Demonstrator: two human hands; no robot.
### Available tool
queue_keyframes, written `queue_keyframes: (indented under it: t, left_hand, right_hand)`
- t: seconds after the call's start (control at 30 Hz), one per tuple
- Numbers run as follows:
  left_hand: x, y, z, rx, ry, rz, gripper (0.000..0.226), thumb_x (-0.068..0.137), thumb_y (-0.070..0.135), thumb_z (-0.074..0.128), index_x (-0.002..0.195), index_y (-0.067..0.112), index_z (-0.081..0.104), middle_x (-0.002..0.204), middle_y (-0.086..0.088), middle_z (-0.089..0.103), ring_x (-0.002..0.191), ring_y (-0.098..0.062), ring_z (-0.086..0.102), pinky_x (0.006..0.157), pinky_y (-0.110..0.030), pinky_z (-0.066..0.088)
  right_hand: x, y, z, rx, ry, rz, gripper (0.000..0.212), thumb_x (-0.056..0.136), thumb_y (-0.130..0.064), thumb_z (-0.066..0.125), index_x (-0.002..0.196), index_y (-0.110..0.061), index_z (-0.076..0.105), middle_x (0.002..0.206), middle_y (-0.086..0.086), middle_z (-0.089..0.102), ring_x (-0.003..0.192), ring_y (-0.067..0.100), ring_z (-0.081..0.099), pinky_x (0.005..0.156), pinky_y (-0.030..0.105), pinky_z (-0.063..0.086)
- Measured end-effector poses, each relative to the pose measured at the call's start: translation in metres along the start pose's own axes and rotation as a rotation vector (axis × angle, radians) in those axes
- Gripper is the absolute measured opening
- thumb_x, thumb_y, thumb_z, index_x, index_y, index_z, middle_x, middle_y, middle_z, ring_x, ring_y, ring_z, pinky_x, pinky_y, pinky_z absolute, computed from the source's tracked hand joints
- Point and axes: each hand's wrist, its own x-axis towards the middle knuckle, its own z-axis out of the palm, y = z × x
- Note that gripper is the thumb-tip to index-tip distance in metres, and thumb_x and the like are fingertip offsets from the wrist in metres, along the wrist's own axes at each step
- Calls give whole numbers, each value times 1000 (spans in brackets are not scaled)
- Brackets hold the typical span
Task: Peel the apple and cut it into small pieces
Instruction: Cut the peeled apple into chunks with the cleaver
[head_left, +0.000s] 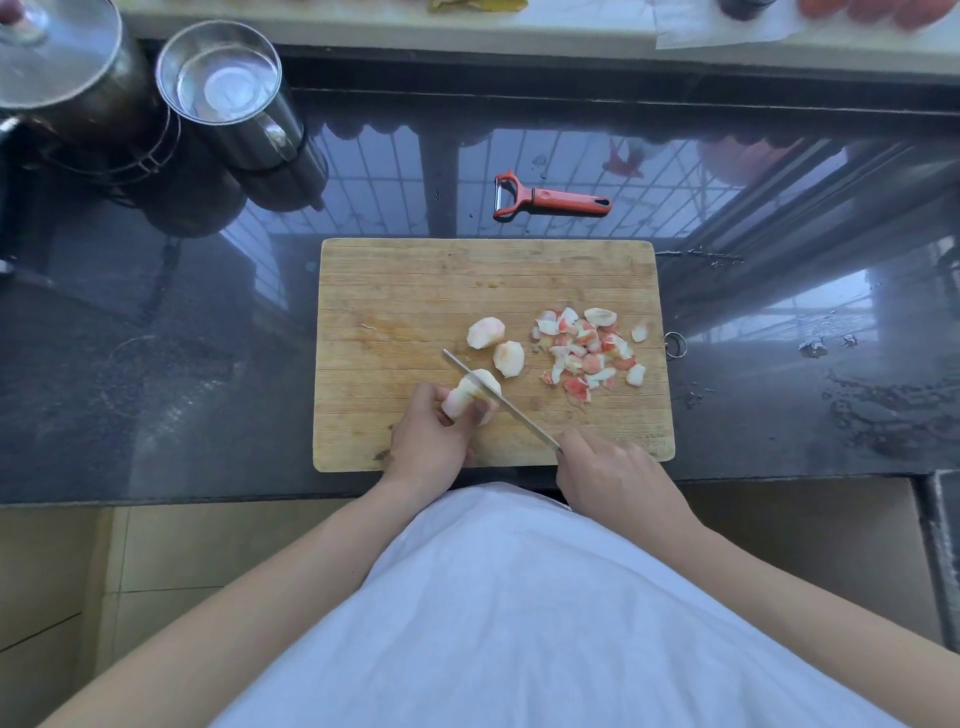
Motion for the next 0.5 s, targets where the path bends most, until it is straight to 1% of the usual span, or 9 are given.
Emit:
queue_keyframes:
  t: [0.1,0.17,0.23,0.3,0.37,0.43,0.5]
  left_hand:
    - [0,1,-1,-11,-15,-3,40,88,65,64,102,30,51,98,7,72,68,-15,75,74,-40,56]
    - [2,1,-3,-37,-31,-5,41,88,64,65,101,28,52,100,5,71,69,-18,75,77,-44,58]
    - [3,1,-3,-25,-47,-7,43,88,65,64,100,27,52,99,5,71,71,-19,75,80,-47,58]
    - [4,2,-3,-2,-53,-11,44,86,67,63,99,27,50,97,4,71,74,-21,74,81,-47,57]
    - [5,3,-4,26,-57,-12,46,86,68,63,100,27,49,96,2,70,75,-20,73,79,-43,56]
    - [4,6,-5,45,-62,-16,45,89,64,64,103,25,48,97,4,69,71,-15,73,72,-35,53]
    - [5,8,-6,53,-61,-24,43,90,61,65,105,24,49,96,4,68,67,-11,71,67,-32,48]
  right_hand:
    - [0,3,4,-29,-10,13,37,69,-1,74,66,-14,39,50,-2,37,37,20,10,41,20,0]
    - [1,4,7,-33,-14,17,37,72,-3,71,69,-15,36,52,-1,36,34,26,16,38,19,6]
    - [3,3,11,-39,-18,13,40,74,-3,67,72,-17,30,54,-2,33,31,25,18,37,21,11]
    - [8,0,13,-81,-25,14,43,72,-1,67,74,-18,28,55,-2,34,33,18,8,38,21,5]
    - [15,-3,13,-115,-60,26,42,73,-1,66,75,-17,27,55,-2,36,36,16,3,39,21,1]
    - [22,-6,14,-125,-73,28,42,72,0,64,74,-17,25,55,-3,32,37,14,0,40,19,1]
    - [28,-8,14,-129,-81,19,43,70,0,64,74,-16,24,54,-4,28,39,11,-3,42,18,-1]
